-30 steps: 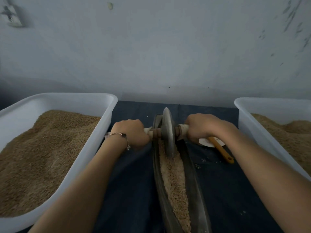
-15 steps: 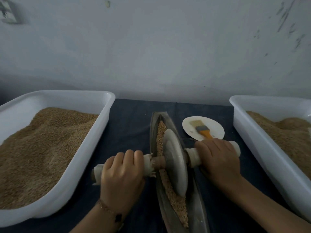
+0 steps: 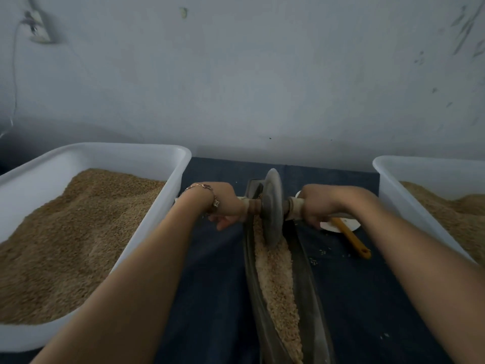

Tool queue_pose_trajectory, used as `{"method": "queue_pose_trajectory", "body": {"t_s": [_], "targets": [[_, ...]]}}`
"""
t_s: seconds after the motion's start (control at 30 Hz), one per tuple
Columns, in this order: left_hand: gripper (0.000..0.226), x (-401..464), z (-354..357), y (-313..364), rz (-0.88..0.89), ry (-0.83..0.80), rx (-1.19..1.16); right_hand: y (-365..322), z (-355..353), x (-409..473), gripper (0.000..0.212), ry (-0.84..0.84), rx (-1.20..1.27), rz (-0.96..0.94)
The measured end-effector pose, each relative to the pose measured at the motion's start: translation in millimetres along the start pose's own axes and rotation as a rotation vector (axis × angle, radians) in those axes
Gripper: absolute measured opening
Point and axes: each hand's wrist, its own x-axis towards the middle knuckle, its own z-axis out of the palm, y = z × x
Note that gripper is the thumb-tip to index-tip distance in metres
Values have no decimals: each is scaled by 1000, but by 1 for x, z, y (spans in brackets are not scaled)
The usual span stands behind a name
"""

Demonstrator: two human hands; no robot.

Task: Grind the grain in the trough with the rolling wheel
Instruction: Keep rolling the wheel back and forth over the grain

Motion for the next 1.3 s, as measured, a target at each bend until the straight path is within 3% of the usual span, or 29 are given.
{"method": "queue_pose_trajectory", "body": {"t_s": [0.07,0.17,0.27,0.33,0.4,0.5,0.57,0.7,0.77,0.87,0.93,1.0,1.13,1.23,1.3], "targets": [[11,-1,7,-6,-24,57,-63,-10,-3,-8,13,69,-53,17],[21,-24,38,-7,-40,376,-39,-17,14,-36,5,295,-203,-28],[23,-69,93,-2,2,792,127,-9,59,-70,17,752,-409,-231],[15,-99,119,3,129,1026,124,2,87,-87,20,1100,-406,-439],[13,-114,129,4,207,1178,156,15,103,-93,18,1295,-412,-548],[9,-115,126,6,239,1185,221,21,112,-89,27,1299,-364,-551],[13,-104,114,8,241,1112,205,19,104,-79,26,1193,-294,-493],[17,-57,66,7,42,758,273,13,58,-41,13,609,-296,-126],[20,-32,44,2,29,659,249,12,35,-20,6,387,-183,-75],[13,-11,16,1,19,425,191,10,10,0,13,113,4,-65],[10,-10,6,5,-14,312,157,10,5,3,15,3,65,-67],[13,-16,8,12,-22,370,193,11,12,-3,14,73,59,-68],[23,-47,47,16,25,683,267,11,47,-37,11,373,-68,-104],[31,-94,81,15,136,758,267,7,71,-82,31,592,-197,-162],[24,-116,99,10,262,860,160,5,82,-110,44,732,-269,-284]]}}
